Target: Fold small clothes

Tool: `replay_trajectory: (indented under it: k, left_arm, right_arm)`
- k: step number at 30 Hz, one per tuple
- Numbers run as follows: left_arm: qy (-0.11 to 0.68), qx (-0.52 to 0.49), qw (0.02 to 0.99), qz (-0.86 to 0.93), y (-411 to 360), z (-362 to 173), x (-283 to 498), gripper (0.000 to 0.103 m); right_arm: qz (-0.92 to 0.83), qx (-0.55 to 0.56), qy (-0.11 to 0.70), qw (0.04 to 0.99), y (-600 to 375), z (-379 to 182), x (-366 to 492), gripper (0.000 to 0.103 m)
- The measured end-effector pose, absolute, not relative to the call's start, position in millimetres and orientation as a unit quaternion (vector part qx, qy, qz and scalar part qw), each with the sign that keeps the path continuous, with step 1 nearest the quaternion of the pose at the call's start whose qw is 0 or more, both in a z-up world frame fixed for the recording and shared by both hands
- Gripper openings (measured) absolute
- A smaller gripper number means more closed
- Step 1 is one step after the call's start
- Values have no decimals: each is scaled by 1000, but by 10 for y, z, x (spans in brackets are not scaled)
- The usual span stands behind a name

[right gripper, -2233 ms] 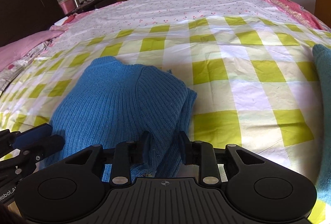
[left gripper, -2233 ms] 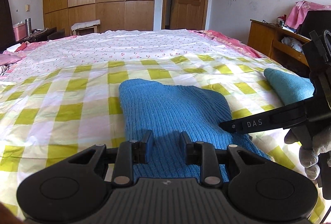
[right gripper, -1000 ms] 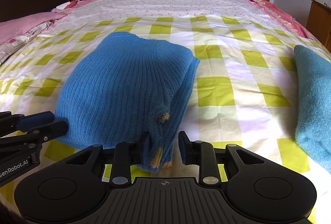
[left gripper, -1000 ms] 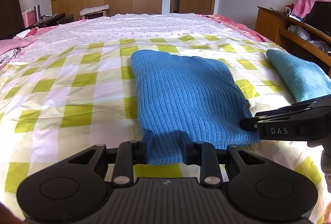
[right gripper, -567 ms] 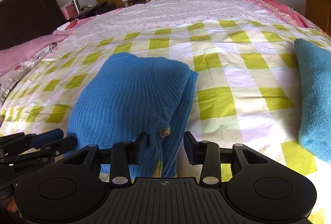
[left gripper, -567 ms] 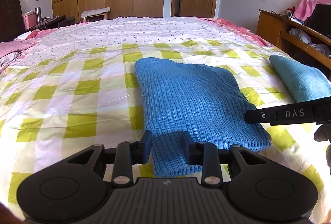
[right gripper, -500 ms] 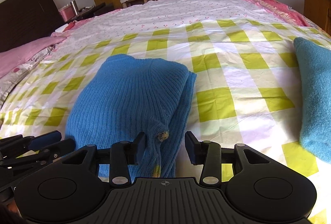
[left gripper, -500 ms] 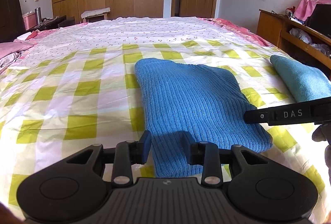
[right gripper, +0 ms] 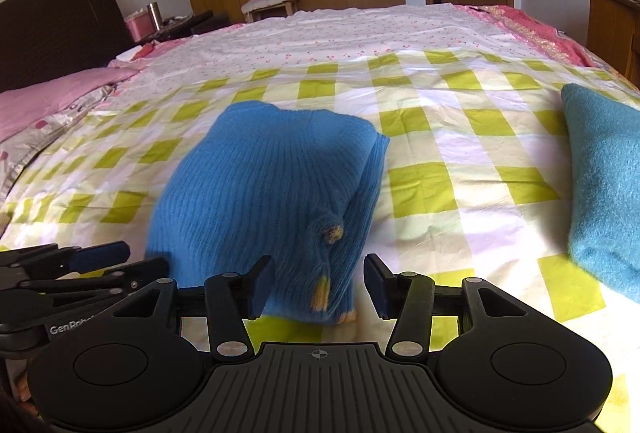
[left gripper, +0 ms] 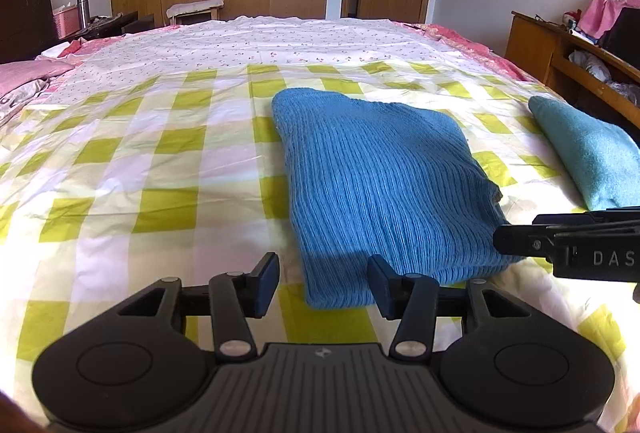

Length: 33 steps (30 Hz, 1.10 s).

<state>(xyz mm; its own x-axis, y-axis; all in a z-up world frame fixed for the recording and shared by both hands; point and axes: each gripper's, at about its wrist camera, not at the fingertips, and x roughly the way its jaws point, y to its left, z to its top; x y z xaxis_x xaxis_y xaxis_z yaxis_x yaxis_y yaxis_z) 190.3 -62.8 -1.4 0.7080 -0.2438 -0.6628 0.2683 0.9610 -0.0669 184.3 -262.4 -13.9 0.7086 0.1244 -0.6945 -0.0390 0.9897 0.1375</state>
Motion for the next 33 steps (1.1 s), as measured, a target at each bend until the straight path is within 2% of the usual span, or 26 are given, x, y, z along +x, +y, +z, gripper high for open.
replay_trajectory:
  k: [4, 9, 15, 33]
  left_arm:
    - [360, 26, 924, -124, -637, -46, 1739, 61]
    - [361, 27, 926, -109, -636, -61, 1549, 76]
    - [352, 26, 930, -103, -655, -25, 1359, 86]
    - [330, 42, 939, -83, -735, 156, 1034, 98]
  right_arm:
    - [38, 51, 383, 922, -2523, -198, 1651, 49]
    - [39, 73, 381, 921, -2491, -222, 1398, 49]
    - [31, 84, 379, 921, -2477, -248, 1183, 49]
    - [17, 98, 369, 924, -2499, -164, 849, 50]
